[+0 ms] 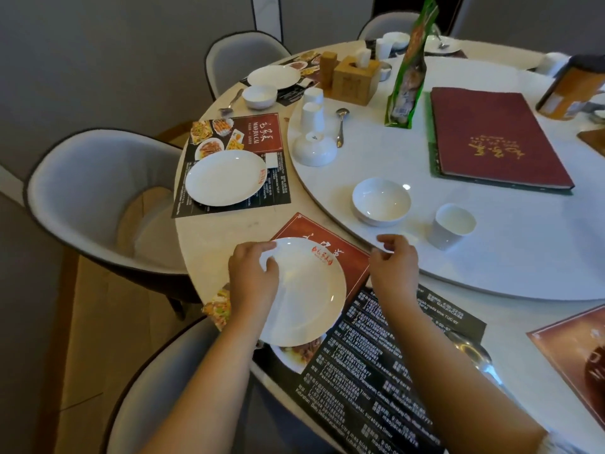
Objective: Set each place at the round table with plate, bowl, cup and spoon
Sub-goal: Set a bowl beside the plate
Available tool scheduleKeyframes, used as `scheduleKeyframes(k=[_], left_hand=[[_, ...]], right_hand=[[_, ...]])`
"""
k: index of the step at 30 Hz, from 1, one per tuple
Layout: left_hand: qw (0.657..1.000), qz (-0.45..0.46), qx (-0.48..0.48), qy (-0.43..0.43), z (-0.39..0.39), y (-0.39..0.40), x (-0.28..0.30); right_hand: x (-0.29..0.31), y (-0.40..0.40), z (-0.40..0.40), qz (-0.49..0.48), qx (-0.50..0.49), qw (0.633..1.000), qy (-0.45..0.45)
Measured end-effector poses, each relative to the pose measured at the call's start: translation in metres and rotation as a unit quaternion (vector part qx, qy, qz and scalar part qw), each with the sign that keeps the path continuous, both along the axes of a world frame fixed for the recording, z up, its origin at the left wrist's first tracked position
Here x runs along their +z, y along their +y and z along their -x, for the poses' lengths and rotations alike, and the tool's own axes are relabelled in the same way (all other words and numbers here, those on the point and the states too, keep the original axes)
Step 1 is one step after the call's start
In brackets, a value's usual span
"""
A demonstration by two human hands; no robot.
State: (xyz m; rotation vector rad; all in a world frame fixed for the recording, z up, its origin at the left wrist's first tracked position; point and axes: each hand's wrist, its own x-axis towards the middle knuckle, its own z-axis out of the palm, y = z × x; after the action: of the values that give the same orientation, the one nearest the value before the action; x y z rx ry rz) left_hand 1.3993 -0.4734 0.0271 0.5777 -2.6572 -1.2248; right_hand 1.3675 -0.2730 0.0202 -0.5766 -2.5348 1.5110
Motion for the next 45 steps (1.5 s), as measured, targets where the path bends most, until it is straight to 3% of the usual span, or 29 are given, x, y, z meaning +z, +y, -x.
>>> scheduleKeyframes(k=[4,8,13,20,32,39,45], left_hand=[[0.994,-0.090,-0.063,0.022,0.043,0.051,0.011],[0.977,-0.202,-0.065,-0.002,0.088,0.092,0.011],[0.962,-0.266,-0.045,-0.047,0.133,0.117,-0.001],[0.962,-0.267,-0.030,-0.041,0.149,0.125,-0.016],[0.944,-0.328,-0.006,-0.009,0.048,0.130,0.009],[0.972,-0.211,-0.097,-0.031,-0.050,0.118,0.010],[0.972,-0.196,-0.120,-0.054,-0.100,0.101,-0.005]], right_hand=[[0.012,0.016,0.032,0.108,-0.060,0.991,-0.046],[0.006,0.019,0.056,0.196,-0.065,0.976,-0.067],[0.001,0.024,0.078,0.199,-0.074,0.976,-0.056],[-0.002,0.035,0.089,0.177,-0.071,0.980,-0.063],[0.015,0.047,0.001,0.193,-0.045,0.978,-0.061],[0.021,0.050,-0.100,0.173,-0.035,0.981,-0.083],[0.012,0.049,-0.154,0.214,-0.033,0.967,-0.132]])
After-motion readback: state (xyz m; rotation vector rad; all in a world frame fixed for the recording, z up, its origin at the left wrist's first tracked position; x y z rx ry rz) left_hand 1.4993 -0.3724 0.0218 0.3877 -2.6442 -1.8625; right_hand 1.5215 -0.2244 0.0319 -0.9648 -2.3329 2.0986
